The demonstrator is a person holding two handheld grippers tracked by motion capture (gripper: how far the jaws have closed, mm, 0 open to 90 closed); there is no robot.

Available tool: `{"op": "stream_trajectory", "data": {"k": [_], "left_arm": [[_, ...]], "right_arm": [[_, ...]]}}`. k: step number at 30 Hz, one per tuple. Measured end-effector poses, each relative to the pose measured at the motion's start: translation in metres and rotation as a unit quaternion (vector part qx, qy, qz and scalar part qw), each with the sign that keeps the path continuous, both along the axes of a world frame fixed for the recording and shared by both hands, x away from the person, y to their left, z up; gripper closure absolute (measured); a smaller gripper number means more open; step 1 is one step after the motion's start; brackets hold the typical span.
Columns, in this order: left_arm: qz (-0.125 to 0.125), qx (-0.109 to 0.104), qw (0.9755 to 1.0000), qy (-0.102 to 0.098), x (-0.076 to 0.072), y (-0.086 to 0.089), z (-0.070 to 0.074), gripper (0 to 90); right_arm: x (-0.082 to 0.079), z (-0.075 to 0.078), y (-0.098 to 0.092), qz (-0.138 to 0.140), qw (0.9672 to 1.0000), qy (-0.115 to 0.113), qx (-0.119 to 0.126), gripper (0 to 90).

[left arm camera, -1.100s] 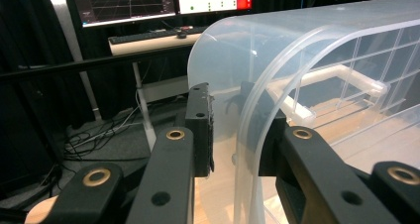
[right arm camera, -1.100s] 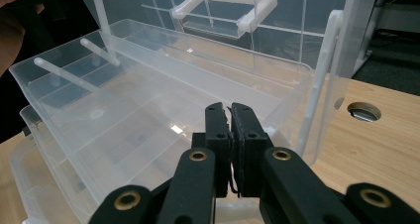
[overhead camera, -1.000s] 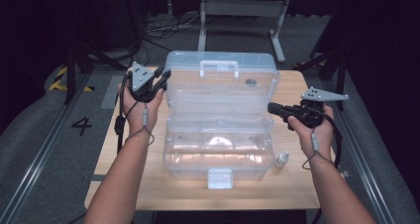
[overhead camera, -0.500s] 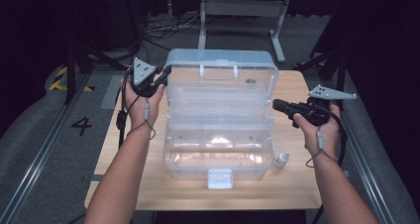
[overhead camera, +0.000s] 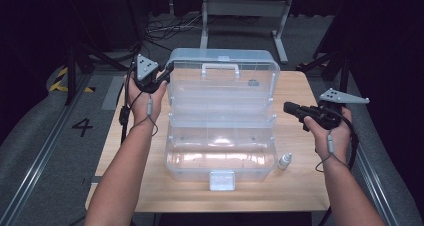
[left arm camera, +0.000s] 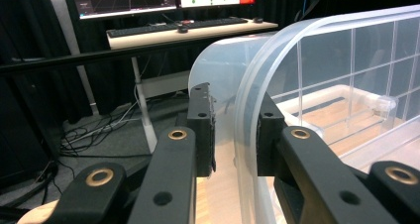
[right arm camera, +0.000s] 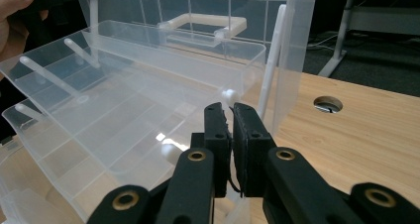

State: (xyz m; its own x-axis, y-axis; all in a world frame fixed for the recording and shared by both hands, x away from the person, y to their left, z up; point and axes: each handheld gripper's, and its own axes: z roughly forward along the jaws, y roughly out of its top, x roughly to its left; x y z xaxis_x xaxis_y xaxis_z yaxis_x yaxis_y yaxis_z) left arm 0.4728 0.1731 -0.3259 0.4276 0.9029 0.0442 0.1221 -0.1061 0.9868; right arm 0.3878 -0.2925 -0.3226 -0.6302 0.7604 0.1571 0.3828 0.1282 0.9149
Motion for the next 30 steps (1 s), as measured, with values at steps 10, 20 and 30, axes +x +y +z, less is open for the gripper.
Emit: {"op": "stream_trajectory", "data": {"k": [10,20,30], "left_arm": [[-0.005,-0.012,0.9999,-0.003,0.015,0.002,-0.008,76.5],[0.001,0.007,1.0,0.002,0.025,-0.001,-0.009,77.0],[0.004,0.01,0.9998,0.016,0.04,-0.001,-0.017,78.8]], "right_arm": [[-0.002,-0.008,-0.011,-0.012,0.9999,0.009,-0.004,85.5],[-0.001,-0.011,-0.017,-0.017,0.9997,0.014,-0.005,85.4],[-0.005,-0.016,-0.025,-0.029,0.9993,0.02,-0.008,85.3]]}}
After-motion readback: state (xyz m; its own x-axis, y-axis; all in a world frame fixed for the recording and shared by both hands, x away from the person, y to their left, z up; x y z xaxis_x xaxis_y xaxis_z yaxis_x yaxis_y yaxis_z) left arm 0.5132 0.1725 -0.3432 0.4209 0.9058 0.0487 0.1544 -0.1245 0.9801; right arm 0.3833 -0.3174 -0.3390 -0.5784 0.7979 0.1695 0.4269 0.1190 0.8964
